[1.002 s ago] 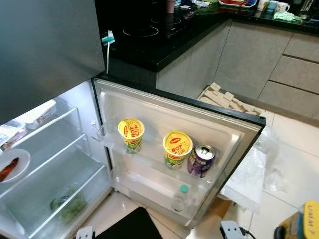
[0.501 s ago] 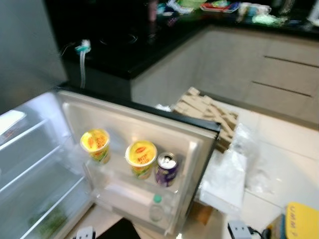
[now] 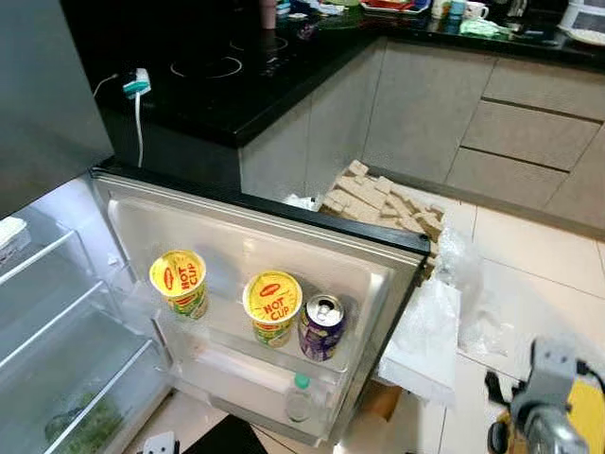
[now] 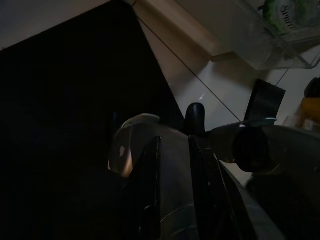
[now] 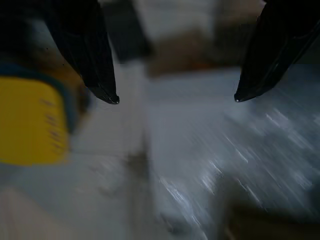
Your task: Restocking fridge
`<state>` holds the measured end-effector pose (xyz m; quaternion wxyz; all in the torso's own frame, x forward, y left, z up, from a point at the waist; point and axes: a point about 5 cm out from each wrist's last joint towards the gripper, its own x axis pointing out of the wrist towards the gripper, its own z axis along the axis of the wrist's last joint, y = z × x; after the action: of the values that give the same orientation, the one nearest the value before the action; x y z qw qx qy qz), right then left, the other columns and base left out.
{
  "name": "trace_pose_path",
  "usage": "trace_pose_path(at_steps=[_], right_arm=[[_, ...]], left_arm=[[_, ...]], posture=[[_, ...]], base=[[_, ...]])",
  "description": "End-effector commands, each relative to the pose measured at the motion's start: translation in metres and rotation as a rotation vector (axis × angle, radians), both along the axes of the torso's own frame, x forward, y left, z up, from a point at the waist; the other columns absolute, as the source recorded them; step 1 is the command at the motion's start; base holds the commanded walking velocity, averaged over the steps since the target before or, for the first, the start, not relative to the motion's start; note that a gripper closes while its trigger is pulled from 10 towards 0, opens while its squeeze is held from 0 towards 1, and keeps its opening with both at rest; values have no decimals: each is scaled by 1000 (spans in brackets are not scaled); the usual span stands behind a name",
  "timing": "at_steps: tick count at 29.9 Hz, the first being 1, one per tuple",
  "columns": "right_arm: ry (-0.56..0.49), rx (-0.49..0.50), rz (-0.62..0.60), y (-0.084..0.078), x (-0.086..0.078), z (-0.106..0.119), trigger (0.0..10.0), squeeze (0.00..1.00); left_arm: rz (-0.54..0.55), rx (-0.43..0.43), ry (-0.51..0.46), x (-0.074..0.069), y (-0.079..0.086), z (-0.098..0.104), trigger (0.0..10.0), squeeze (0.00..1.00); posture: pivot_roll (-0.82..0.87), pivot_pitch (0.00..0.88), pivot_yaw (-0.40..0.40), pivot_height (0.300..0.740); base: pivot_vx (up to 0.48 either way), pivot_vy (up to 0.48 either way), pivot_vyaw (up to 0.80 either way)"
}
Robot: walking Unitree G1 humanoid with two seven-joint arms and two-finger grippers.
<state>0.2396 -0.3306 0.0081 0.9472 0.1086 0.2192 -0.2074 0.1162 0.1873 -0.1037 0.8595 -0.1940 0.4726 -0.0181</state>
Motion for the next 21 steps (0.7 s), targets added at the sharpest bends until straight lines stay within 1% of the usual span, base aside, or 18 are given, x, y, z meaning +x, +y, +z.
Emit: trace_pose_path(at_steps=[1,2,3,4,5,7,8,9,12,14,17,19,20,21], right_arm=[[-72,39,-10,-2,7,8,10000,0],[-72,39,-10,-2,7,8,10000,0],[-124,65,8,0,15,15,5608,0],[-124,65,8,0,15,15,5608,0],[-167,90,39,4,23,21,0,0],[-225,137,136,17,36,28,0,0],[-225,137,136,17,36,28,0,0],[-240,149,169,21,40,30,0,0],[-258,172,203,26,43,31,0,0],[-274,209,269,35,47,31,0,0],[-275,222,291,39,48,31,0,0],[-246,231,349,49,49,26,0,0],[-246,231,349,49,49,26,0,0],[-235,238,383,54,49,24,8510,0]], left_arm=[[-8,3,11,-3,1,-1,10000,0],[-8,3,11,-3,1,-1,10000,0],[-8,2,10,-3,1,-1,10000,0],[-8,2,10,-3,1,-1,10000,0],[-9,0,10,-3,0,-1,10000,0],[-9,2,13,-4,1,-1,10000,0],[-9,2,13,-4,1,-1,10000,0],[-9,3,14,-4,2,-1,10000,0],[-9,4,14,-4,2,-1,10000,0],[-8,5,14,-4,3,-1,10000,0],[-8,6,14,-4,3,-1,10000,0],[-9,3,14,-4,3,-1,10000,0],[-9,3,14,-4,3,-1,10000,0],[-8,1,13,-4,2,-1,10000,0]], posture=[[-50,0,-26,740],[-50,0,-26,740],[-50,0,-26,740],[-50,0,-26,740],[-46,0,-30,740],[-45,0,-29,740],[-45,0,-29,740],[-45,0,-29,740],[-45,0,-29,740],[-45,0,-29,740],[-45,0,-29,740],[-45,0,-29,740],[-45,0,-29,740],[-45,0,-29,740]], base=[[0,0,0],[0,0,0],[0,0,0],[0,0,0],[0,0,0],[0,0,0],[0,0,0],[0,0,0],[0,0,0],[0,0,0],[0,0,0],[0,0,0],[0,0,0],[0,0,0]])
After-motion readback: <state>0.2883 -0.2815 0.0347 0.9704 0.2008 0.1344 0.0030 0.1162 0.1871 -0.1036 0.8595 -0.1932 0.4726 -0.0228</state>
